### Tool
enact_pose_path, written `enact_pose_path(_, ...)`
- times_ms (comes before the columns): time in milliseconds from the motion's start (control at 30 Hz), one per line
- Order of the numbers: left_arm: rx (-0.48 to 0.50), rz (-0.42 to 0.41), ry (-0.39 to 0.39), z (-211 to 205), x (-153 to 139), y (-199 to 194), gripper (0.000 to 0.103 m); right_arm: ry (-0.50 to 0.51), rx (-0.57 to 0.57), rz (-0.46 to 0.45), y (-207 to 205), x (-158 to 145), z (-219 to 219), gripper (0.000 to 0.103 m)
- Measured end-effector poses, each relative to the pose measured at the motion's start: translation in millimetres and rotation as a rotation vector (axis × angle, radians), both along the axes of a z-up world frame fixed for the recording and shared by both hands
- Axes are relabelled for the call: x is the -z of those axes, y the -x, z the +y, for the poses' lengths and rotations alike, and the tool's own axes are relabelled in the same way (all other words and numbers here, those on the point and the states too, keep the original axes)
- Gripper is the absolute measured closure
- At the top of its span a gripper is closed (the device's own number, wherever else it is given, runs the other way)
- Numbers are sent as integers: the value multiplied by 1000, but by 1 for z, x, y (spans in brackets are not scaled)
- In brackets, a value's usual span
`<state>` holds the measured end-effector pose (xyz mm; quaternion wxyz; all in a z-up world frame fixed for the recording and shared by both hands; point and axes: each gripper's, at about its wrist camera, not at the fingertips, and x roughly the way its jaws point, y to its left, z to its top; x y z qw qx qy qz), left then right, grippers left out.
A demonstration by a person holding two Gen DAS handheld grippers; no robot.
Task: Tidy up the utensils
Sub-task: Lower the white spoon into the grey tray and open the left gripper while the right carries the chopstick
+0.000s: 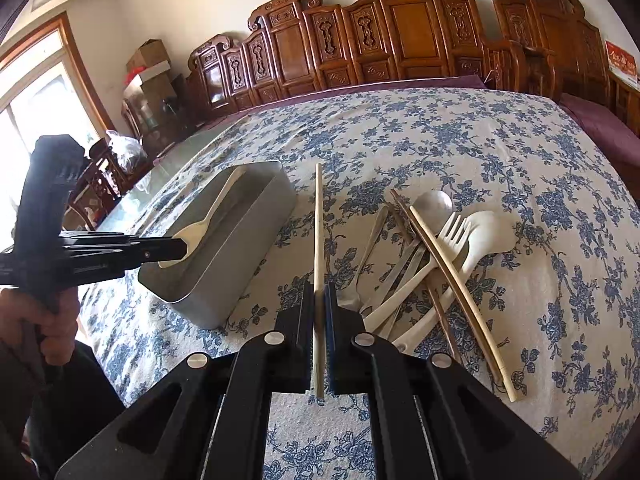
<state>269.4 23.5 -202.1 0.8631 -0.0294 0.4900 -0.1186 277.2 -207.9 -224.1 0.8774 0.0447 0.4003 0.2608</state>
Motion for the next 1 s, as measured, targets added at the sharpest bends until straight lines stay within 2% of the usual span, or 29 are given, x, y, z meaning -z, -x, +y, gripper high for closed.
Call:
enact_pose_path(300, -29, 30, 11, 15, 20, -9, 99, 19, 13, 11, 3, -4, 8, 97)
enact_pose_path(467, -41, 13, 9, 22, 19, -9, 99, 25, 2, 5, 5, -12, 22, 97)
enact_pose_path(700, -63, -49, 3, 35, 2, -2, 99, 17, -23, 13, 6, -21, 51, 97)
enact_pose_path(833, -93, -94, -4, 50, -12, 4, 90, 28, -51, 17, 1, -27, 73, 97)
enact_pose_path(1000, -124, -122, -28, 72, -20, 8, 89, 43, -78, 38, -7, -28, 105, 97)
